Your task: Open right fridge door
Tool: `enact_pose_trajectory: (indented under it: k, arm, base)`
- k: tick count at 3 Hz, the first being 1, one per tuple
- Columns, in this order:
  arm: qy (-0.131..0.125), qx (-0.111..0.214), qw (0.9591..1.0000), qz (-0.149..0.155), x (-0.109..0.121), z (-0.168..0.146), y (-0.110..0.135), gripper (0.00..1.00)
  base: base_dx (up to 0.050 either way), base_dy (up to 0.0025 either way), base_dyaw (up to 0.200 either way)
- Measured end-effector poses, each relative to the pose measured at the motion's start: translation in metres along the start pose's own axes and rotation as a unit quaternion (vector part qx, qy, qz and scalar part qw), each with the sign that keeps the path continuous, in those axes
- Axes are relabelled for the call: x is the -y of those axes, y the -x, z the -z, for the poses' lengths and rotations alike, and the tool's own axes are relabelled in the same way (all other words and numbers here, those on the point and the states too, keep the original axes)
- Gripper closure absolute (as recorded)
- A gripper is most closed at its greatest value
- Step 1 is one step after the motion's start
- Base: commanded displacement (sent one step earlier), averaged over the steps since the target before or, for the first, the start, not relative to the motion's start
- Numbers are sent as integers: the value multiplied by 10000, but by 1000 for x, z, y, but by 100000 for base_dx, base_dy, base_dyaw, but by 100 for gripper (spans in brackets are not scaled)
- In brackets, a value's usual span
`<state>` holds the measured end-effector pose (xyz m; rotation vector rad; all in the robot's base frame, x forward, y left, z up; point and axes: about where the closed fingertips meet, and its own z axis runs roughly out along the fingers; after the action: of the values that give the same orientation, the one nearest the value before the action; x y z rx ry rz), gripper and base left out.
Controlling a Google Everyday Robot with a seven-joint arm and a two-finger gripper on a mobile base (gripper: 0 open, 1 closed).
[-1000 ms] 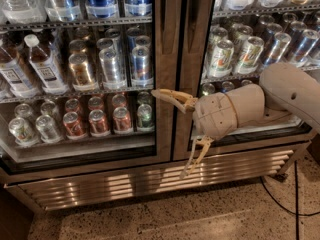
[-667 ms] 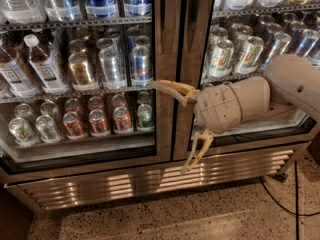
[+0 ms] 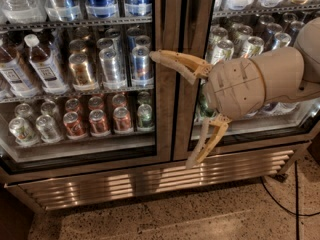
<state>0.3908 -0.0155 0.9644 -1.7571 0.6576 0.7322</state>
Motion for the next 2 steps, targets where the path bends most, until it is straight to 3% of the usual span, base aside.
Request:
enact_pose_trajectory:
  k: [1, 2]
  arm:
    - [0, 0, 10000, -1, 0, 0, 0, 0]
    - [-42, 181, 9990, -412, 1, 1, -4, 0]
  base:
    - [0, 0, 0]
    - [0, 0, 0]
